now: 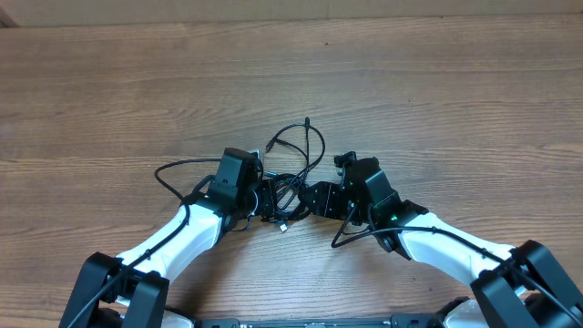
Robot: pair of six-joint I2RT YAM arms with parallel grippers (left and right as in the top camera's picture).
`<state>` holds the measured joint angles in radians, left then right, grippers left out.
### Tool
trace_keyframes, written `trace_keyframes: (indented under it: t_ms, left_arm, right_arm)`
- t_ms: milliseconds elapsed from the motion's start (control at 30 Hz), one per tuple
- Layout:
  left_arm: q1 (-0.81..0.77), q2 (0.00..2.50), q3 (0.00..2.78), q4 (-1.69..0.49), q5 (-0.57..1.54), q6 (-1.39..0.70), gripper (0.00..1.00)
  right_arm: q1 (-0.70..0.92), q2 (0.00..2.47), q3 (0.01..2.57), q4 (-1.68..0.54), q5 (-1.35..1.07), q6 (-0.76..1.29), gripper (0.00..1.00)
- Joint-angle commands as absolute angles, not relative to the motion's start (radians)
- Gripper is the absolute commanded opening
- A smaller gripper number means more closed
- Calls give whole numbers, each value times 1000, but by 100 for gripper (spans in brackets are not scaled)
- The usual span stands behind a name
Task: Untangle cables
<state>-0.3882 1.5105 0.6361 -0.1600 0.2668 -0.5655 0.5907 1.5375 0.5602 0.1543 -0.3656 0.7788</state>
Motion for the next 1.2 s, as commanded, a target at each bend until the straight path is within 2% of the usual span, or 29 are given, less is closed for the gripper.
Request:
trace_keyframes:
  t_ms: [0,200,400,500,633,800,933,1167]
  left_arm:
    - [-387,1516,656,-157,289,-538,4]
    - [-387,1516,656,-157,289,-538,4]
    - [-387,1516,656,-160,291,-538,4]
    - [-387,1516,656,-152,343,-538,4]
    - [-387,1516,656,-153,360,-538,4]
    - [-385,1516,656,-152,345,-557,4]
    - [-385,1516,656,-153,261,-711,4]
    - [-385,1516,656,-153,127,-957,4]
  right_arm:
    - [628,1598,578,184,-358,815,43]
    - [640,1689,578,274,-315,939,39]
    - [640,1708,578,302,-314,957,22]
    - [640,1725,578,301,-314,983,19]
    - [640,1747,578,302,-315,1026,4]
    - [627,1731,578,305,-422,1002,4]
    - [595,1651,578,278,-562,905,4]
    - [595,1450,577,84,-571,805,4]
